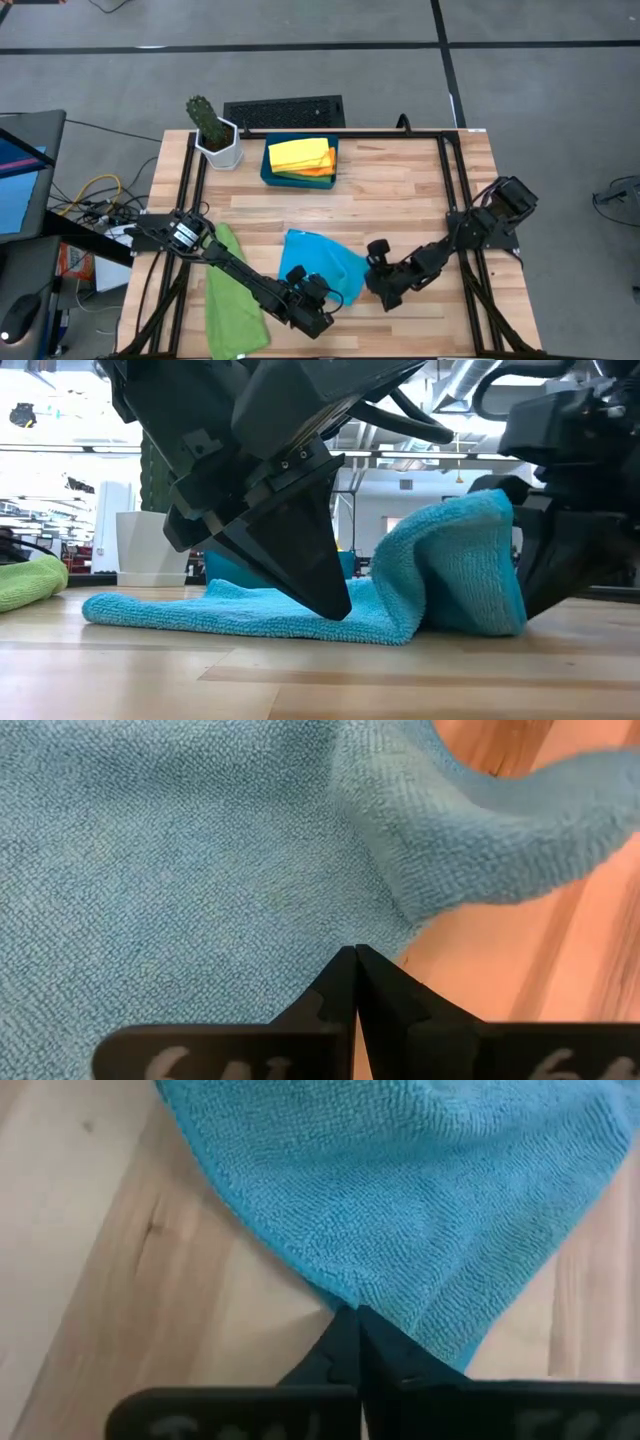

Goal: Fold microfiber towels
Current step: Fold the blue towel

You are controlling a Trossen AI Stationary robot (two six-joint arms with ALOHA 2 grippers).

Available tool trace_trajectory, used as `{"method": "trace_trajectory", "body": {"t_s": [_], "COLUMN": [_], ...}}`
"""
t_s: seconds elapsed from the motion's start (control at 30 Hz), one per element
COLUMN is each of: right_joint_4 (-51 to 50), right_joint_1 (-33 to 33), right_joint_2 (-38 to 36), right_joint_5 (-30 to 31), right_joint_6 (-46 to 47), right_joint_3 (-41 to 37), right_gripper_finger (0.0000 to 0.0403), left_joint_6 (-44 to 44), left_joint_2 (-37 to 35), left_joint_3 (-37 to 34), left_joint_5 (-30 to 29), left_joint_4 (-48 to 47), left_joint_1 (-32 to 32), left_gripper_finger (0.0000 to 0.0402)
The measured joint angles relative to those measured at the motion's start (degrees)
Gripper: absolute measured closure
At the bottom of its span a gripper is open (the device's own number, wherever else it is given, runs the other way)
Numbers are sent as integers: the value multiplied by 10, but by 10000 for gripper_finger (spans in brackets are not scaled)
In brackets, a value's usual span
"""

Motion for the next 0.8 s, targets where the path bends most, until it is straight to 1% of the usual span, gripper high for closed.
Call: {"method": "trace_trajectory", "body": {"t_s": [0.17, 0.33, 0.53, 0.63, 0.7, 0.77, 0.8], "right_joint_4": [-79, -120, -161, -165, -176, -177, -178], "right_joint_1": [-3, -8, -45, -71, -86, -97, -99], "right_joint_2": [0, 0, -1, -1, -1, -1, -1], "right_joint_5": [-11, -19, -43, -88, -132, -175, -186], "right_joint_6": [-11, -74, -121, -142, -144, -143, -142], "right_joint_3": [51, 108, 157, 160, 159, 153, 151], "right_gripper_finger": [382, 396, 384, 387, 387, 378, 370], "left_joint_6": [0, 0, 0, 0, 0, 0, 0], "left_joint_2": [0, 0, 0, 0, 0, 0, 0], "left_joint_3": [0, 0, 0, 0, 0, 0, 0], "left_joint_5": [2, 4, 16, 22, 27, 31, 33], "left_joint_4": [0, 0, 0, 0, 0, 0, 0], "left_joint_1": [0, 0, -2, -5, -8, -12, -14], "left_gripper_finger": [401, 401, 401, 401, 401, 401, 401]}}
